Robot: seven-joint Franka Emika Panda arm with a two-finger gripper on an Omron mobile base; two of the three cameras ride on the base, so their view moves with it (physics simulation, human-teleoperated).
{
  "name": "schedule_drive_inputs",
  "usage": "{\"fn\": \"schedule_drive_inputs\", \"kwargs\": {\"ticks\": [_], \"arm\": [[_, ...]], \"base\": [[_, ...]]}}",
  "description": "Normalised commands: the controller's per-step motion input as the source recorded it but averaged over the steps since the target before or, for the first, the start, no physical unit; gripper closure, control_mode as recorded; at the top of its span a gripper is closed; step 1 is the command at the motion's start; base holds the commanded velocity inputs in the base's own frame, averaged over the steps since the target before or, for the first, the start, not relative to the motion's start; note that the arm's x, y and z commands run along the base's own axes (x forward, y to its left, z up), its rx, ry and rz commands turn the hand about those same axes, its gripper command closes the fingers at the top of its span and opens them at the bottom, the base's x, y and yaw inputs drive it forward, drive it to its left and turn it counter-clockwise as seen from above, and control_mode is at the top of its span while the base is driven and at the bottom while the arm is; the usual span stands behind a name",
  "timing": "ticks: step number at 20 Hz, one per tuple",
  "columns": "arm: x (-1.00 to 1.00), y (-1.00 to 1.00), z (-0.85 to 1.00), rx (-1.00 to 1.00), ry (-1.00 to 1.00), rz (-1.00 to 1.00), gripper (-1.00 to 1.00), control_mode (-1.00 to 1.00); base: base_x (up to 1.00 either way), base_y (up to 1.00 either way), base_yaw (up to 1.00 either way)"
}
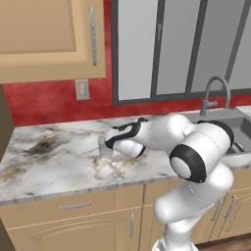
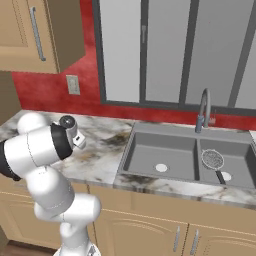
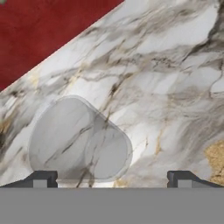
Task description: Place the glass cup in the left basin and the strainer in the right basin of the sink.
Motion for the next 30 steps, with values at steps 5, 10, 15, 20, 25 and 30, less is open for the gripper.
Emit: {"fn": "schedule_drive_inputs", "kwargs": {"ticks": [5, 10, 15, 20, 25, 30], "arm": [[0.10, 0.00, 0.18, 0.00, 0.00, 0.00, -1.00, -1.00], [0.44, 0.00, 0.00, 0.01, 0.01, 0.00, -1.00, -1.00], [0.54, 0.00, -0.19, 0.01, 0.09, 0.00, -1.00, -1.00], [0.17, 0.06, -0.41, 0.00, 0.12, 0.00, -1.00, -1.00], [0.00, 0.24, -0.26, 0.00, 0.07, 0.00, -1.00, -1.00], [0.00, 0.21, -0.12, 0.00, 0.04, 0.00, -1.00, -1.00]], "base": [[0.00, 0.00, 0.00], [0.00, 0.00, 0.00], [0.00, 0.00, 0.00], [0.00, 0.00, 0.00], [0.00, 0.00, 0.00], [0.00, 0.00, 0.00]]}}
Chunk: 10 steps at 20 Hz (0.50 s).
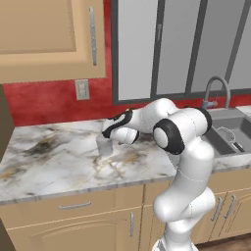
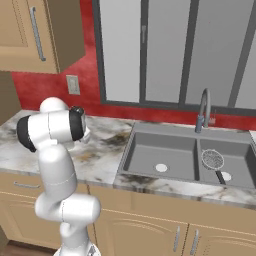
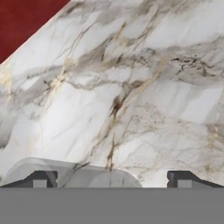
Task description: Place the glass cup in the left basin and the strainer in the right basin of the sink.
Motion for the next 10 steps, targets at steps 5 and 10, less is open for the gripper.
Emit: {"fn": "schedule_drive_inputs", "kwargs": {"ticks": [5, 10], "arm": [[0.00, 0.23, -0.09, 0.00, 0.03, 0.00, 1.00, -1.00], [-0.10, 0.01, -0.12, 0.00, 0.00, 0.00, 1.00, -1.00]], "base": [[0.00, 0.00, 0.00], [0.00, 0.00, 0.00]]}}
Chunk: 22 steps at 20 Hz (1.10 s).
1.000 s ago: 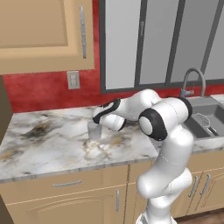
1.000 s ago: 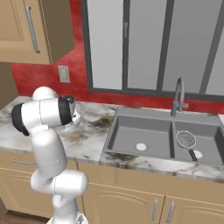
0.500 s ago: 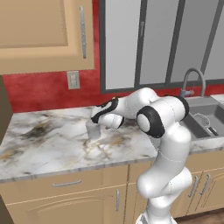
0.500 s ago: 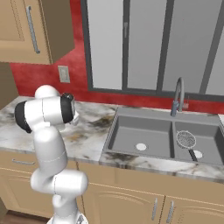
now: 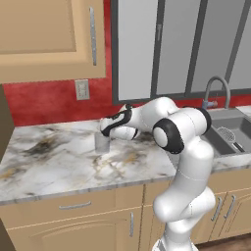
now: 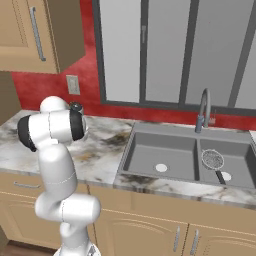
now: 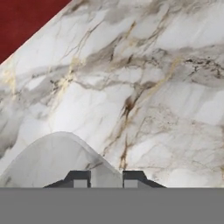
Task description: Place the glass cup in the left basin and the strainer in the right basin of the sink.
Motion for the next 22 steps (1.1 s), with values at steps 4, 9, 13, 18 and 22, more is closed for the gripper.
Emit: {"fn": "schedule_drive_inputs", "kwargs": {"ticks": [4, 9, 13, 18, 22], "arm": [[-0.11, 0.00, -0.09, 0.00, 0.00, 0.00, 1.00, -1.00], [-0.26, -0.02, 0.01, 0.00, 0.00, 0.00, 1.00, -1.00], [-0.46, -0.08, 0.14, -0.03, -0.05, 0.00, 1.00, -1.00], [-0.36, -0.23, 0.15, -0.09, -0.05, 0.00, 1.00, -1.00], [-0.18, -0.39, 0.24, -0.12, -0.05, 0.00, 1.00, -1.00]], "base": [[0.00, 0.00, 0.00], [0.00, 0.00, 0.00], [0.00, 0.00, 0.00], [0.00, 0.00, 0.00], [0.00, 0.00, 0.00]]}}
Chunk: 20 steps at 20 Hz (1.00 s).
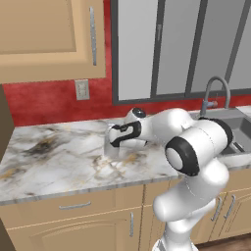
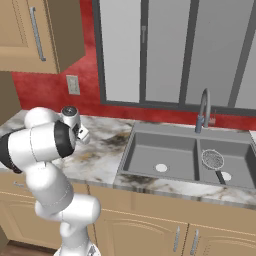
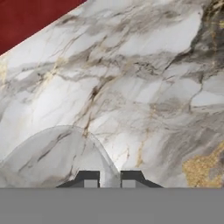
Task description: Place the glass cup in the left basin and the strainer in the right basin of the sink.
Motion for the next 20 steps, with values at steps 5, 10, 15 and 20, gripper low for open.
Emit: {"fn": "schedule_drive_inputs", "kwargs": {"ticks": [5, 10, 15, 20], "arm": [[-0.13, -0.42, 0.28, -0.11, -0.05, 0.00, 1.00, -1.00], [-0.09, -0.43, 0.36, -0.04, -0.06, 0.00, 1.00, -1.00], [-0.06, -0.39, 0.24, -0.01, -0.04, 0.00, 1.00, -1.00], [-0.03, -0.45, 0.01, -0.02, -0.01, 0.00, 1.00, -1.00]], "base": [[0.00, 0.00, 0.00], [0.00, 0.00, 0.00], [0.00, 0.00, 0.00], [0.00, 0.00, 0.00]]}}
